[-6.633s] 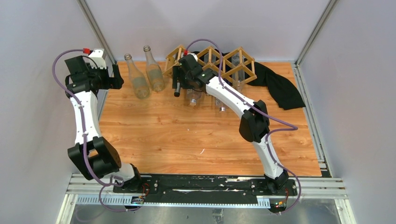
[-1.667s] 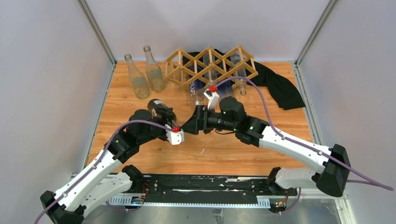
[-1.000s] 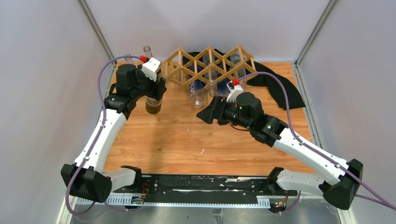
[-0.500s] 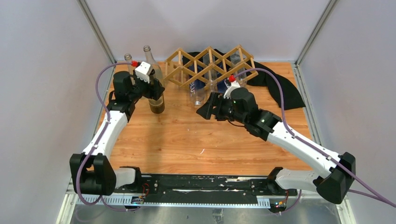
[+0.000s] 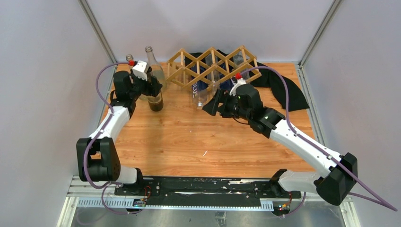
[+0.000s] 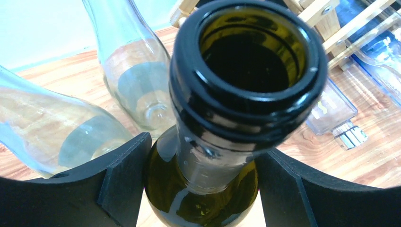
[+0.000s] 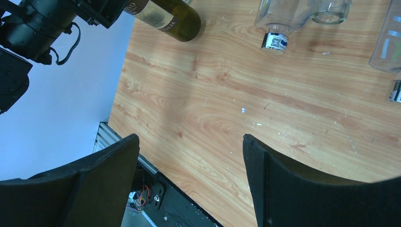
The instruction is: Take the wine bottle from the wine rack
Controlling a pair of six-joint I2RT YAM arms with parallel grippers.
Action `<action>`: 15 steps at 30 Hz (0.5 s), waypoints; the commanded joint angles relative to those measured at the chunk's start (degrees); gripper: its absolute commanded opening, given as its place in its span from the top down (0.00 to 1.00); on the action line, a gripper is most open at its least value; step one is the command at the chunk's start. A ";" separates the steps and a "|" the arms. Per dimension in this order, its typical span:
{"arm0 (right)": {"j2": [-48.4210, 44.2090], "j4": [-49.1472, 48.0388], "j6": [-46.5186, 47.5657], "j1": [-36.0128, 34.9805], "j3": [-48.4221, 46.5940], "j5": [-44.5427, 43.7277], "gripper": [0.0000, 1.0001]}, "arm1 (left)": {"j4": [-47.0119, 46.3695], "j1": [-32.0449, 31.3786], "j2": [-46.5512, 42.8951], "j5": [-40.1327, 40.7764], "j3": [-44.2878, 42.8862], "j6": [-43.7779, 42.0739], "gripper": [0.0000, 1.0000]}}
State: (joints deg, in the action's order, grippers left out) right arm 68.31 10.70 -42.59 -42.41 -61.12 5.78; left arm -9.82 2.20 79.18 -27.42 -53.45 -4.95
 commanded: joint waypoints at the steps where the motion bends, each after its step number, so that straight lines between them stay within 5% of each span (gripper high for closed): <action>1: 0.16 -0.44 0.30 1.44 -1.10 1.64 0.16 | -7.36 0.64 0.56 0.26 -0.78 -0.73 1.00; 6: 0.26 -0.42 0.36 1.63 -1.20 2.16 0.16 | -7.56 1.09 1.83 0.86 -0.57 -1.62 0.99; 10: 0.15 -0.33 0.52 2.00 -1.15 2.21 0.16 | -8.14 2.16 2.46 0.43 -0.17 -1.15 0.87; 12: 0.10 -0.35 0.57 2.07 -1.10 2.39 0.16 | -8.16 2.38 2.57 0.16 -0.09 -0.74 0.76; 15: 0.46 -0.31 0.65 2.25 -1.27 2.56 0.16 | -8.11 2.64 2.27 -0.24 0.13 -0.09 0.39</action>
State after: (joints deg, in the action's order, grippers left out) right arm 68.31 10.70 -42.59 -41.10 -61.12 7.57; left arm -11.16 4.25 82.08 -26.74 -52.90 -5.50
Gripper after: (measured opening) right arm 0.840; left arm 0.775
